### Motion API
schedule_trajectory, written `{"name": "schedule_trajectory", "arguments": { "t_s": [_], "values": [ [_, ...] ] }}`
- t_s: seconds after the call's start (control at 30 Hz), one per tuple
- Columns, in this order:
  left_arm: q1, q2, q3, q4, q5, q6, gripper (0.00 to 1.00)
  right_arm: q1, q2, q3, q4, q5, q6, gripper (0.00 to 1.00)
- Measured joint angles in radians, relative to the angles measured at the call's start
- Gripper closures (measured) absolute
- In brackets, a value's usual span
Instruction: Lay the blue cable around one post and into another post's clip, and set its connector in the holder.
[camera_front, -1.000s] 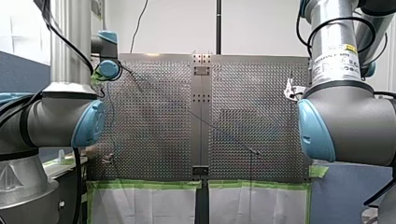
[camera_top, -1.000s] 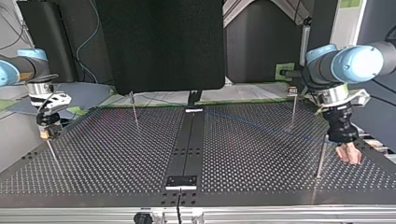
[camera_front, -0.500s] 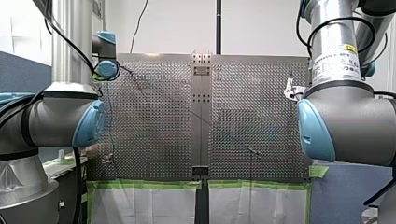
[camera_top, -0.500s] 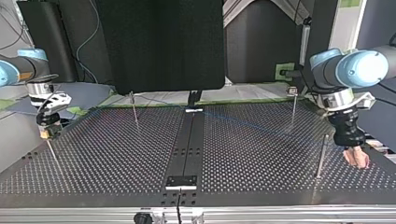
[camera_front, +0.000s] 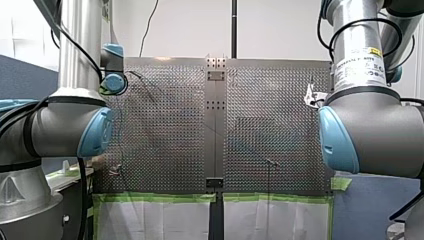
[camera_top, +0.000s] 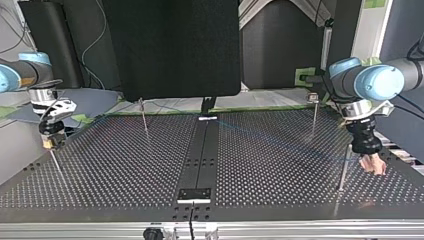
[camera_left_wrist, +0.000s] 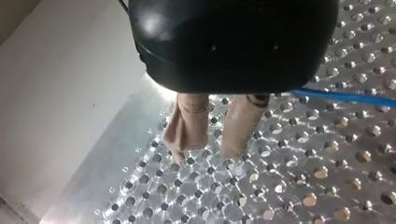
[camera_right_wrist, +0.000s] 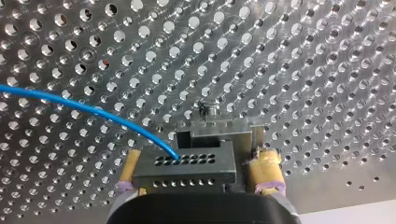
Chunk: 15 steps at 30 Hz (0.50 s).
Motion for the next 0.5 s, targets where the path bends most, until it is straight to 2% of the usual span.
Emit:
{"name": "schedule_trajectory", "arguments": {
  "t_s": [0.13,0.17,0.23,0.3,0.33,0.4,0.5],
  "values": [
    [0.000,-0.001,0.000,-0.002,-0.007,-0.007,0.60,0.000,0.000,0.000,0.000,0.000,0.000,0.00],
    [0.000,-0.001,0.000,-0.002,-0.008,-0.007,0.40,0.000,0.000,0.000,0.000,0.000,0.000,0.00],
    [0.000,-0.001,0.000,-0.006,-0.010,-0.013,0.36,0.000,0.000,0.000,0.000,0.000,0.000,0.00],
    [-0.001,-0.001,0.000,-0.009,-0.011,-0.024,0.19,0.000,0.000,0.000,0.000,0.000,0.000,0.00],
    [-0.002,-0.001,0.000,-0.010,-0.010,-0.032,0.19,0.000,0.000,0.000,0.000,0.000,0.000,0.00],
    [-0.003,0.000,0.000,-0.012,-0.009,-0.046,0.04,0.000,0.000,0.000,0.000,0.000,0.000,0.00],
    [-0.008,0.000,0.000,-0.018,-0.006,-0.070,0.00,0.000,0.000,0.000,0.000,0.000,0.000,0.00]
  ]
}}
